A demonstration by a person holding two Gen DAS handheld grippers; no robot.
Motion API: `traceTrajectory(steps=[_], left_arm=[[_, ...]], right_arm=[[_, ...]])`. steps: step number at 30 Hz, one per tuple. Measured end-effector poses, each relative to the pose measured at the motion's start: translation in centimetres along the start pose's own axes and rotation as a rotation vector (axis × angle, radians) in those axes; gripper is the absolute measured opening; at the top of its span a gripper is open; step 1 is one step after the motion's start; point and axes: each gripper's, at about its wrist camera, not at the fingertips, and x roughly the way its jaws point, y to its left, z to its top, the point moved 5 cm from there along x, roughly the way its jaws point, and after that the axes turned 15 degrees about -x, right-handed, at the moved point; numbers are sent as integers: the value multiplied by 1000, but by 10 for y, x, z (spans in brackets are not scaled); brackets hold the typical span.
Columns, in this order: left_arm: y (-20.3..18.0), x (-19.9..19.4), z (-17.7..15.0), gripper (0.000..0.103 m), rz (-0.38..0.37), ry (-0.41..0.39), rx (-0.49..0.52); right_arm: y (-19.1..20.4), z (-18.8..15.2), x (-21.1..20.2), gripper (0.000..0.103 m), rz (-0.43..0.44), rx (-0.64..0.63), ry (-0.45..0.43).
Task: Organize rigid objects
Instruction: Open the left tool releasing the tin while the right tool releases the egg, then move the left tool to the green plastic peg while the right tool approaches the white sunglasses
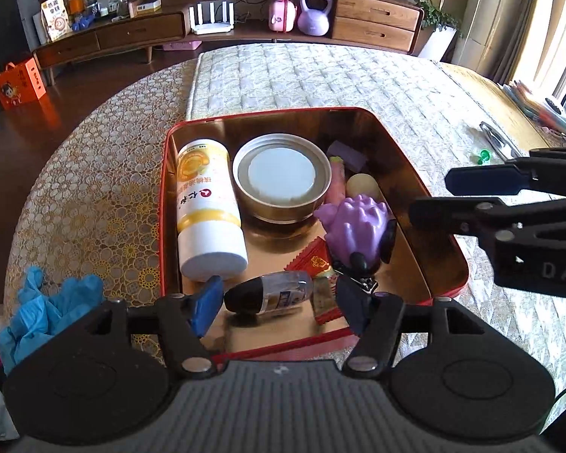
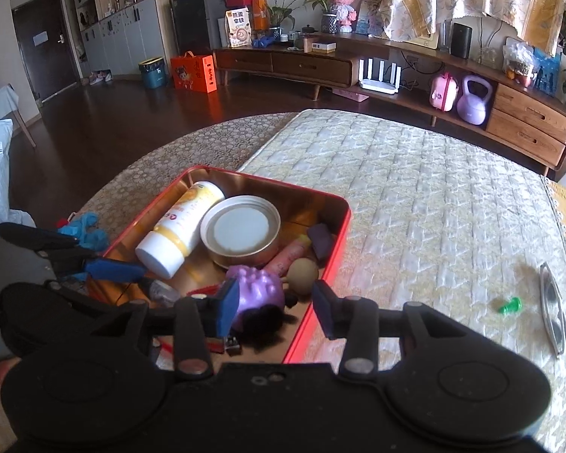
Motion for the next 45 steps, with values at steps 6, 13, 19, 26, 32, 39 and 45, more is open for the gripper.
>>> traceTrajectory(steps=[6, 13, 19, 26, 32, 39, 45], left_arm=[[-5, -12, -1, 69, -4, -23, -7], [-22, -26, -2, 69, -24, -46, 15], [-46, -34, -1, 72, -53, -62, 45], [-87, -32, 0, 77, -100, -71, 78], [-127, -19, 3, 82, -150, -72, 84], [-182, 2, 15, 82, -192, -70, 99], [-224, 28, 30, 82, -220, -76, 131]], right_arm=[[-1, -7, -27, 49, 15, 16, -35], [-7, -18, -50, 57, 14, 26, -63], [-25, -34, -73, 70, -13, 48, -88], [-68, -66, -96, 85, -89, 113, -86], [-109, -100, -110, 96, -167, 165, -68], [-151, -132, -115, 102, -229, 213, -47], [-182, -151, -106, 102, -234, 209, -25]])
